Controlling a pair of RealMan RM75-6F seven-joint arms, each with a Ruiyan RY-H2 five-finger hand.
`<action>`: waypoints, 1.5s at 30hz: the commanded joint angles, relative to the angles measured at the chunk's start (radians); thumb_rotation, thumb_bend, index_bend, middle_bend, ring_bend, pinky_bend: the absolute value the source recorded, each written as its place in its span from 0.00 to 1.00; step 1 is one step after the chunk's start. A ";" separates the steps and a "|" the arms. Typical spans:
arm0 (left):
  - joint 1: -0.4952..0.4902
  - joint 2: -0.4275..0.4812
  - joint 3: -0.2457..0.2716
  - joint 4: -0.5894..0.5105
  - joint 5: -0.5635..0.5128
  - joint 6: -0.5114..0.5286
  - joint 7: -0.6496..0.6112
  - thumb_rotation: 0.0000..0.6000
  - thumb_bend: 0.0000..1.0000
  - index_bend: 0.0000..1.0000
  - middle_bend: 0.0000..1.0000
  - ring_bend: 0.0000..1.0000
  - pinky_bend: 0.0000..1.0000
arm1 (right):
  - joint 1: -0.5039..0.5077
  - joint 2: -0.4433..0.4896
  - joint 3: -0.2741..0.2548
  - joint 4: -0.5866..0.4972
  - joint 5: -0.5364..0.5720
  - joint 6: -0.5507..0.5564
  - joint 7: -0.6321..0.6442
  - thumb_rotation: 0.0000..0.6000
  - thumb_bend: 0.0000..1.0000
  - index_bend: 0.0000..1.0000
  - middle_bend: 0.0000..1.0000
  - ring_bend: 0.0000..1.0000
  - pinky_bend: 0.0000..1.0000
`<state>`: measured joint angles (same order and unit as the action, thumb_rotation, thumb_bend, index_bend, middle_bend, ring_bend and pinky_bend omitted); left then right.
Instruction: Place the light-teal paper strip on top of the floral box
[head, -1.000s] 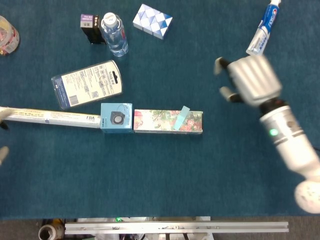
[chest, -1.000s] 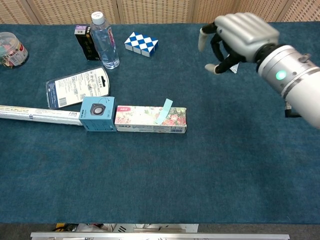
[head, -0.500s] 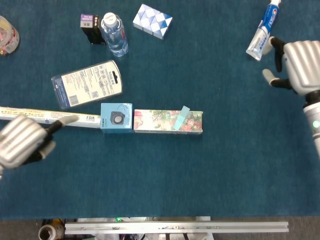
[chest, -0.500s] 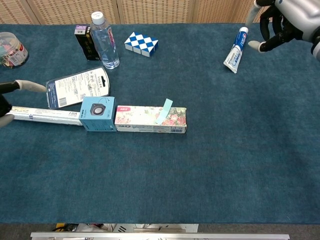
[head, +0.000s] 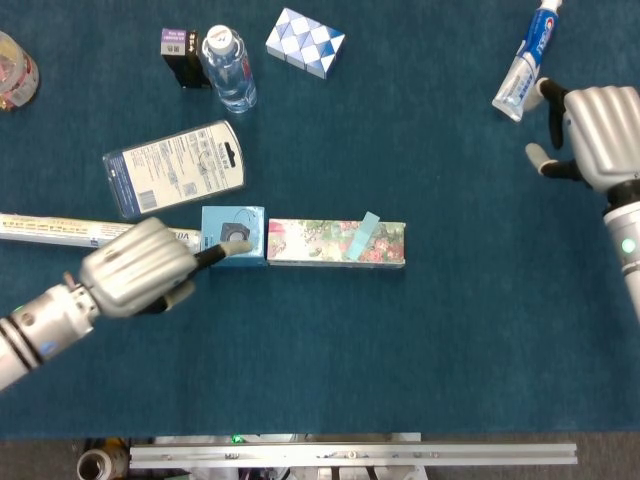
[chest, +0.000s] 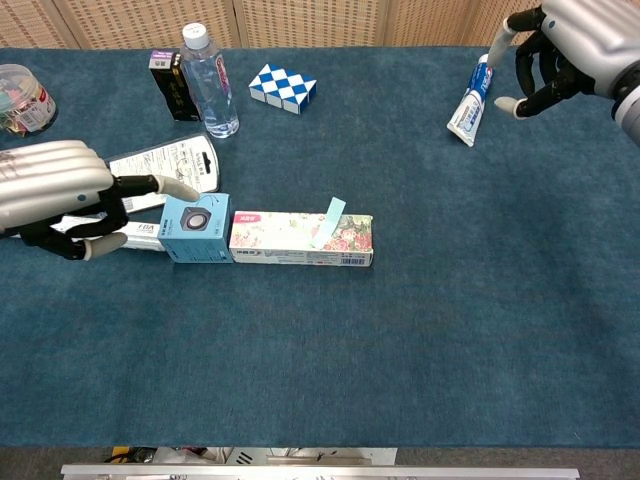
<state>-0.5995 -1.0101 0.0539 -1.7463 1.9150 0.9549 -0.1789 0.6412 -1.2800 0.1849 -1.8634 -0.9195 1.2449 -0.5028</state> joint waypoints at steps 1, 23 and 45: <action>-0.057 -0.040 -0.045 -0.046 -0.093 -0.101 0.080 1.00 0.74 0.11 0.95 1.00 0.96 | -0.004 -0.007 0.002 0.020 0.008 -0.010 0.010 1.00 0.23 0.42 0.74 0.72 0.88; -0.261 -0.216 -0.136 -0.065 -0.461 -0.394 0.340 1.00 0.75 0.11 0.96 1.00 0.97 | -0.019 -0.027 0.011 0.088 0.027 -0.036 0.025 1.00 0.23 0.41 0.74 0.75 0.88; -0.394 -0.368 -0.073 -0.017 -0.850 -0.366 0.620 1.00 0.75 0.10 0.96 1.00 0.97 | -0.047 -0.031 0.005 0.114 0.017 -0.039 0.035 1.00 0.23 0.40 0.74 0.76 0.88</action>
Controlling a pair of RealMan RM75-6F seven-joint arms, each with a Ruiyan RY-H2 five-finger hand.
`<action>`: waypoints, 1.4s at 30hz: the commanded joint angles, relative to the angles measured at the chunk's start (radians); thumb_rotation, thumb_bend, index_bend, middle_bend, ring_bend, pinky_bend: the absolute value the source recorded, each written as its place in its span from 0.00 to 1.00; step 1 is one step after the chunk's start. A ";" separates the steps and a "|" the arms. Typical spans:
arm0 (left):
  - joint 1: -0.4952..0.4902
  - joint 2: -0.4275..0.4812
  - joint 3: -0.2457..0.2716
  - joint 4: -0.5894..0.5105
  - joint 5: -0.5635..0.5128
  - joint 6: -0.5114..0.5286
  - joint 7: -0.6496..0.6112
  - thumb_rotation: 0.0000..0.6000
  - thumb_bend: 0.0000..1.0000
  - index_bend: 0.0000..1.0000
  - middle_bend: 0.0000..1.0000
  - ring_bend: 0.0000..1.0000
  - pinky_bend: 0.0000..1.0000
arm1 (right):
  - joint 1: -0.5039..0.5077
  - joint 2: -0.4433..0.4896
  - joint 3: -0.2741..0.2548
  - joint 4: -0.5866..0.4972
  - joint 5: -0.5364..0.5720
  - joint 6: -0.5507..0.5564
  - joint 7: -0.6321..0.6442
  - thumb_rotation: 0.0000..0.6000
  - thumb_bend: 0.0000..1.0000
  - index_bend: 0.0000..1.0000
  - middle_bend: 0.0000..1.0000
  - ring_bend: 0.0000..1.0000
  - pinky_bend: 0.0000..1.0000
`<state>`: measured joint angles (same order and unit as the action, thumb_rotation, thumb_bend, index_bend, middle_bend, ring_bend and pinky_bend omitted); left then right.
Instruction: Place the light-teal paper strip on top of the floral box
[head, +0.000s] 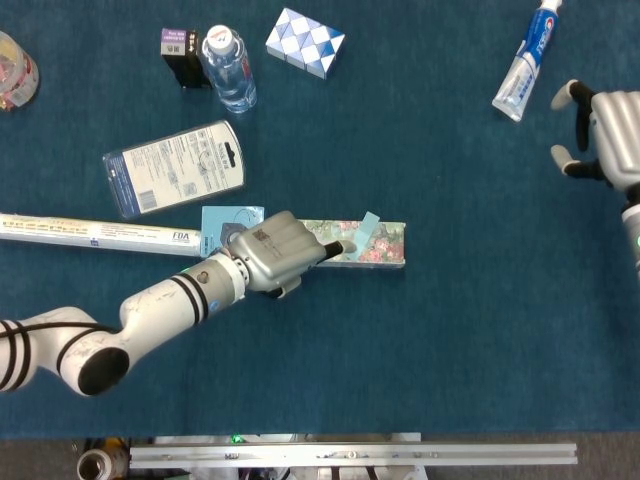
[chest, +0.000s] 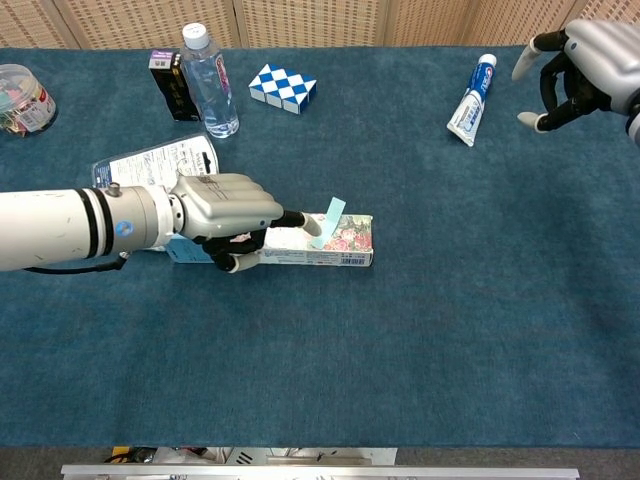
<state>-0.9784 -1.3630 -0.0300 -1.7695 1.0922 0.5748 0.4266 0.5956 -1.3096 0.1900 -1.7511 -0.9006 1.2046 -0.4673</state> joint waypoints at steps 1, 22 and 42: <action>-0.019 -0.018 0.014 0.008 -0.038 0.017 0.018 1.00 0.75 0.10 0.96 1.00 0.97 | -0.002 -0.001 0.000 0.002 -0.001 0.001 0.001 1.00 0.23 0.40 0.74 0.76 0.88; -0.067 -0.026 0.072 -0.004 -0.098 0.070 0.035 1.00 0.75 0.10 0.96 1.00 0.97 | -0.008 -0.015 0.007 0.028 0.010 -0.008 -0.009 1.00 0.23 0.39 0.74 0.76 0.88; -0.077 -0.027 0.095 -0.018 -0.091 0.092 0.026 1.00 0.75 0.10 0.95 1.00 0.97 | -0.015 -0.016 0.013 0.023 0.002 -0.003 -0.012 1.00 0.23 0.39 0.74 0.77 0.88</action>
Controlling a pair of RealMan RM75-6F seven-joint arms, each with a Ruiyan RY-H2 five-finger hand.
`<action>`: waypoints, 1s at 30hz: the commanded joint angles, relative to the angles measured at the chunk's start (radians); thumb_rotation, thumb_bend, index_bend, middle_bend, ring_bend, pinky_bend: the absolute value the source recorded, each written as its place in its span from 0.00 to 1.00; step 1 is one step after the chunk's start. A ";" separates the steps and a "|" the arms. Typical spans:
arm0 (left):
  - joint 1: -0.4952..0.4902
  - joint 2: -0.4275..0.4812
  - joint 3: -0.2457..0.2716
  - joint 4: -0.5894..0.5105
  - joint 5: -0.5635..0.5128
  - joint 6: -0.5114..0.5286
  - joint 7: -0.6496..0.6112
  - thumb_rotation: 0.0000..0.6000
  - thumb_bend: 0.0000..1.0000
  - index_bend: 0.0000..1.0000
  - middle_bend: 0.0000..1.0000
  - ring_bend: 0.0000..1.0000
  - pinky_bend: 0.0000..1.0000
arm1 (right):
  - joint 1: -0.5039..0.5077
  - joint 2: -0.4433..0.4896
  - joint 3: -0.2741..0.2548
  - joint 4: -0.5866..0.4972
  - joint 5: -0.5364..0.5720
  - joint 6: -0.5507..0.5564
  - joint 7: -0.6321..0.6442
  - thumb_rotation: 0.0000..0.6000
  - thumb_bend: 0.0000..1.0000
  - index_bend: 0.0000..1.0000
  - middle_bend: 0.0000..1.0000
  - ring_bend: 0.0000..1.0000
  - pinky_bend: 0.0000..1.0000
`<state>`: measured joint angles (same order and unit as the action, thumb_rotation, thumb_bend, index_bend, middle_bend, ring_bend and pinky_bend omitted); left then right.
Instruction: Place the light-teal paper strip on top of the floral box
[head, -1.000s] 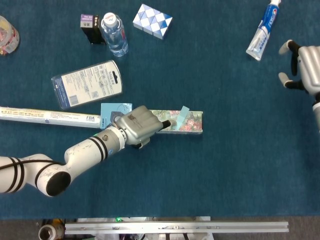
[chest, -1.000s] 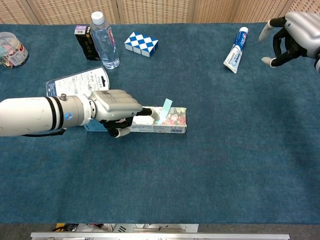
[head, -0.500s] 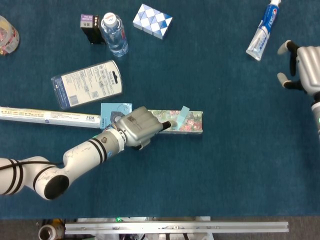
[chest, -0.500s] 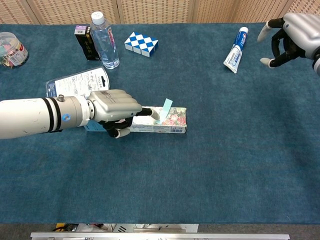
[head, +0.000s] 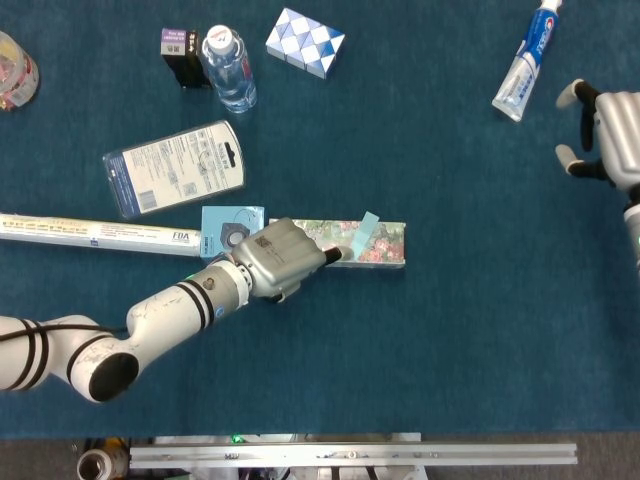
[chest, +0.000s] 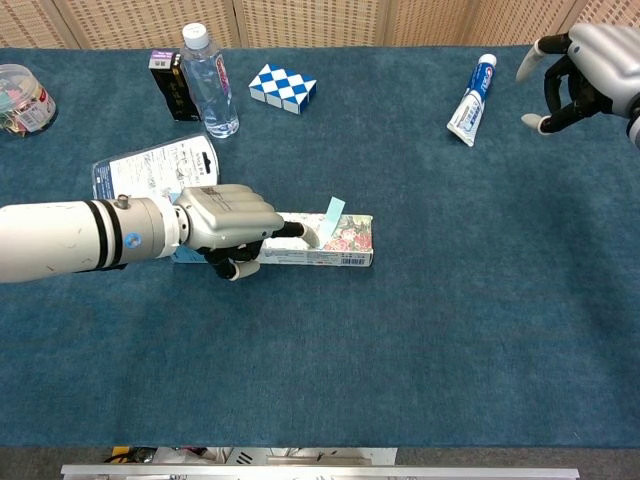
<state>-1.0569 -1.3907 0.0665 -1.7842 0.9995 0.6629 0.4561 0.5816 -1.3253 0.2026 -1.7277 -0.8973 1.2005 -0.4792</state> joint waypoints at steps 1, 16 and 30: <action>0.002 0.001 -0.002 -0.006 0.004 0.006 -0.005 1.00 0.75 0.10 0.95 1.00 0.97 | -0.001 0.000 0.000 -0.001 -0.001 0.001 0.000 1.00 0.23 0.39 0.74 0.77 0.88; -0.015 -0.016 0.013 0.005 -0.022 0.007 0.010 1.00 0.75 0.10 0.95 1.00 0.97 | -0.006 0.000 0.001 0.003 -0.002 -0.002 0.003 1.00 0.23 0.39 0.74 0.77 0.88; -0.022 -0.029 0.013 0.003 -0.020 0.016 0.012 1.00 0.75 0.10 0.95 1.00 0.97 | -0.011 -0.001 0.003 0.007 -0.001 -0.001 0.005 1.00 0.23 0.38 0.74 0.77 0.88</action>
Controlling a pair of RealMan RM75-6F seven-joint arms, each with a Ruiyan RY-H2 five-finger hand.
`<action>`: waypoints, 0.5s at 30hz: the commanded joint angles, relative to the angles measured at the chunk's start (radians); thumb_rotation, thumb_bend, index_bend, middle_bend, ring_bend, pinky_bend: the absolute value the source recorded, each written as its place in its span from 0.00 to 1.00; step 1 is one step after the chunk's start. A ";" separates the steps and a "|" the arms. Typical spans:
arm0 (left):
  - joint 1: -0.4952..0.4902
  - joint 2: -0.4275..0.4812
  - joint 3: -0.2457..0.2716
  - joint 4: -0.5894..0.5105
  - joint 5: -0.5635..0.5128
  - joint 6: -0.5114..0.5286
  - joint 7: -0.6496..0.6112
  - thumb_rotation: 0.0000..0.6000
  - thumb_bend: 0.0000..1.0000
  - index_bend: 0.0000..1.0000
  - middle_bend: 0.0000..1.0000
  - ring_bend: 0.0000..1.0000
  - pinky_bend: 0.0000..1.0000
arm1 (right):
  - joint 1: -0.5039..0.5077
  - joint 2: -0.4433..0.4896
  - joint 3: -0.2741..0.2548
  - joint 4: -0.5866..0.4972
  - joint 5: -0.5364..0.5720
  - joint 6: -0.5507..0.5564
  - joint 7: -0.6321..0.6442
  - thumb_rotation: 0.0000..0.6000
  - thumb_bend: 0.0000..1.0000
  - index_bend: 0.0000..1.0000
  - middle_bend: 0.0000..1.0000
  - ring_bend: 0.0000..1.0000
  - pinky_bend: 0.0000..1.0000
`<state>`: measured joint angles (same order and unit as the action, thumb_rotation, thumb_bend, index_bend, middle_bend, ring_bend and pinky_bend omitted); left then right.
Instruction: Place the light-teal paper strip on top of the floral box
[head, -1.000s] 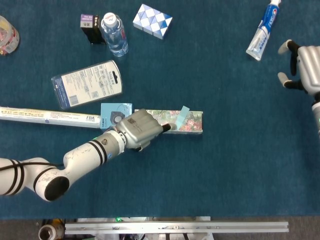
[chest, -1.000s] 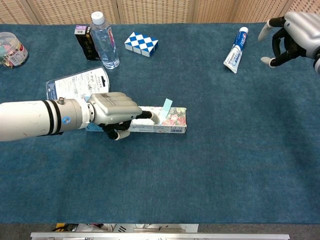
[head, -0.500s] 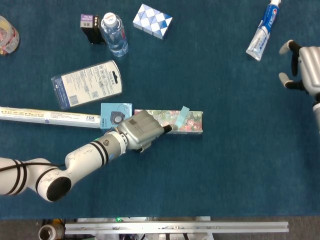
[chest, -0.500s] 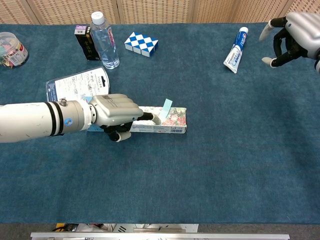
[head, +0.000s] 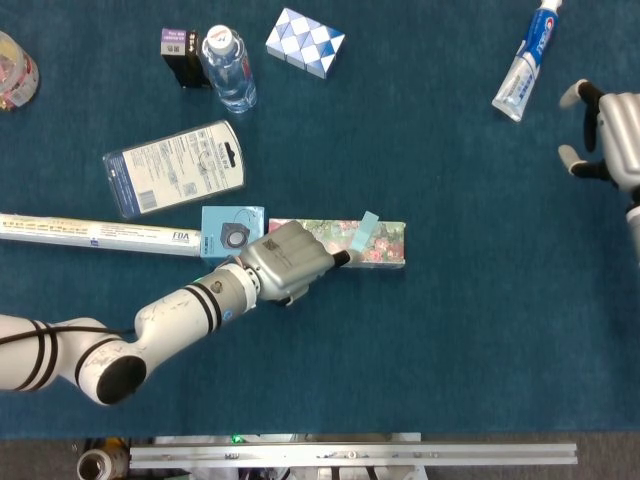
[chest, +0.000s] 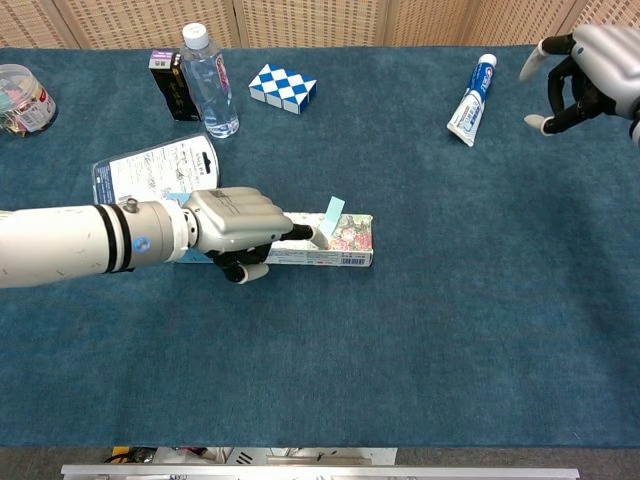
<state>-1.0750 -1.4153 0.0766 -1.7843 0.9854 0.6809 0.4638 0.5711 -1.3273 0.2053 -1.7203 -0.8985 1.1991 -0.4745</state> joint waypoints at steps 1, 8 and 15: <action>-0.005 -0.006 0.004 0.005 -0.010 -0.003 0.007 1.00 0.75 0.10 0.95 1.00 0.97 | -0.001 0.001 0.001 0.000 0.000 0.001 0.001 1.00 0.23 0.38 0.74 0.77 0.88; -0.006 -0.004 0.005 0.003 -0.018 0.007 0.006 1.00 0.75 0.10 0.95 1.00 0.97 | -0.004 0.001 0.002 0.001 -0.002 0.001 0.004 1.00 0.23 0.38 0.74 0.77 0.88; -0.002 0.014 -0.002 -0.008 -0.010 0.015 -0.009 1.00 0.75 0.10 0.94 1.00 0.97 | -0.005 0.000 0.003 0.000 -0.004 0.003 0.004 1.00 0.23 0.38 0.74 0.77 0.88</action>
<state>-1.0771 -1.4015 0.0747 -1.7925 0.9749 0.6961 0.4550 0.5664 -1.3275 0.2079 -1.7207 -0.9030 1.2019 -0.4710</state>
